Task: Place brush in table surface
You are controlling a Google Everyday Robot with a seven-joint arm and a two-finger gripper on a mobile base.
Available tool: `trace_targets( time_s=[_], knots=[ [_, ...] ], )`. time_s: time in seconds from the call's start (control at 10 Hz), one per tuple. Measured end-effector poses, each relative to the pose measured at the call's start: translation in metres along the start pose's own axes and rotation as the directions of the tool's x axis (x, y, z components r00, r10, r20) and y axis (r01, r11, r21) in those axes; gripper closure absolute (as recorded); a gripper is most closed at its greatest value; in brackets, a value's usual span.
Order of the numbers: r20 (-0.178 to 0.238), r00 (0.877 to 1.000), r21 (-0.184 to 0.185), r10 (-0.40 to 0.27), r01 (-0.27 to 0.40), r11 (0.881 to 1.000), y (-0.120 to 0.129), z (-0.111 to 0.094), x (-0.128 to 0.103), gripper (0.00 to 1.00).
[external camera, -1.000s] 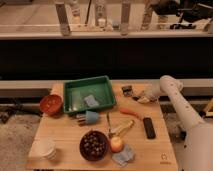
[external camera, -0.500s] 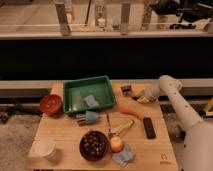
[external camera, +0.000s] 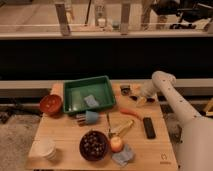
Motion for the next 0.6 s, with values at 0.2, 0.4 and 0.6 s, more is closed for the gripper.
trace_targets(
  time_s=[0.2, 0.4, 0.6],
  knots=[
    [-0.020, 1.000, -0.020, 0.002, -0.002, 1.000, -0.0016, -0.0040, -0.0047, 0.20],
    [-0.039, 0.999, -0.037, 0.004, -0.006, 0.999, -0.0025, -0.0076, -0.0069, 0.20],
    [-0.040, 0.999, -0.039, 0.003, -0.005, 0.999, -0.0031, -0.0071, -0.0085, 0.20]
  ],
)
